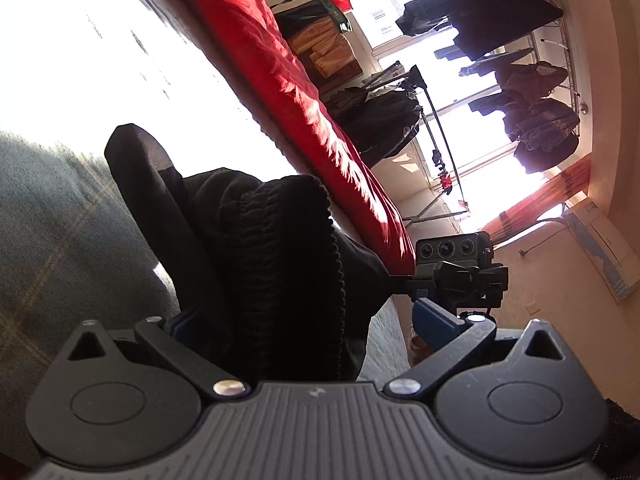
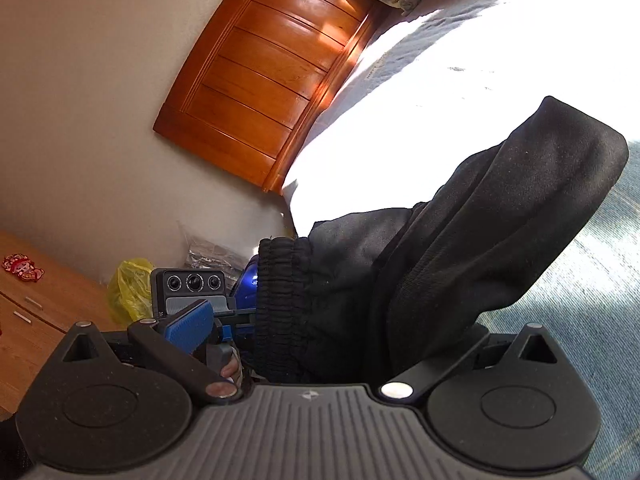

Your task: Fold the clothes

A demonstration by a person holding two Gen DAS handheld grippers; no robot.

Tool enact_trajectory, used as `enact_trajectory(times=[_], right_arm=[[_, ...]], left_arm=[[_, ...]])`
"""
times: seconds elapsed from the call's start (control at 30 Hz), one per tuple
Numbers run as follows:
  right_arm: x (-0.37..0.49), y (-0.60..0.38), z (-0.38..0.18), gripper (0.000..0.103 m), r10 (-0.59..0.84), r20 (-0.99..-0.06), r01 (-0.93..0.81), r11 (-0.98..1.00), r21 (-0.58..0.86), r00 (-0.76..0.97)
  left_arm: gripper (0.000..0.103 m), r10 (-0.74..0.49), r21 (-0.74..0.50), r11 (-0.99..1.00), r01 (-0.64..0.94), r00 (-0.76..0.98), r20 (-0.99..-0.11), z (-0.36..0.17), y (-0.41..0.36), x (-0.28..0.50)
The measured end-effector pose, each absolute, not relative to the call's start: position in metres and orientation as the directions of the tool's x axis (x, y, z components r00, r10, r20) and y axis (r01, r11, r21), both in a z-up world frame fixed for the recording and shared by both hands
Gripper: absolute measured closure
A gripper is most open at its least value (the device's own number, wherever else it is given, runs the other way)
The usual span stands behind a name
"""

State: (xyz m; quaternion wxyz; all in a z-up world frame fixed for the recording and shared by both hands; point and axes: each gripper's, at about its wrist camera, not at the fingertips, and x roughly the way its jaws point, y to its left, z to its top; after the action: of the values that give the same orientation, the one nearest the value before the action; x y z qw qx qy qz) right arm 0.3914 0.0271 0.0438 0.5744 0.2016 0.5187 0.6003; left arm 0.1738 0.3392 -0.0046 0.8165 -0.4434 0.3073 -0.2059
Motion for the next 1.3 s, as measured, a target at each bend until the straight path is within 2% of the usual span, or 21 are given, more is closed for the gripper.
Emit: enact_trajectory(times=[0.23, 0.67, 0.87, 1.3], right_arm=[[0.426, 0.132, 0.056, 0.000, 0.870, -0.355, -0.516, 0.143, 0.845, -0.342], [0.453, 0.308, 0.083, 0.000, 0.804, -0.426, -0.629, 0.084, 0.773, -0.415], [0.467, 0.351, 0.084, 0.000, 0.790, -0.458, -0.675, 0.077, 0.734, -0.407], [0.501, 0.384, 0.055, 0.000, 0.779, -0.521, -0.709, 0.143, 0.690, -0.349]], left_arm=[[0.001, -0.480, -0.825, 0.564, 0.018, 0.821, -0.310, 0.001, 0.393, 0.165], [0.001, -0.242, -0.822, 0.569, -0.042, 0.946, -0.215, -0.009, 0.474, 0.158], [0.001, -0.165, -0.810, 0.582, -0.076, 0.964, -0.209, -0.010, 0.498, 0.171], [0.001, -0.107, -0.818, 0.554, -0.152, 0.962, -0.251, -0.034, 0.524, 0.163]])
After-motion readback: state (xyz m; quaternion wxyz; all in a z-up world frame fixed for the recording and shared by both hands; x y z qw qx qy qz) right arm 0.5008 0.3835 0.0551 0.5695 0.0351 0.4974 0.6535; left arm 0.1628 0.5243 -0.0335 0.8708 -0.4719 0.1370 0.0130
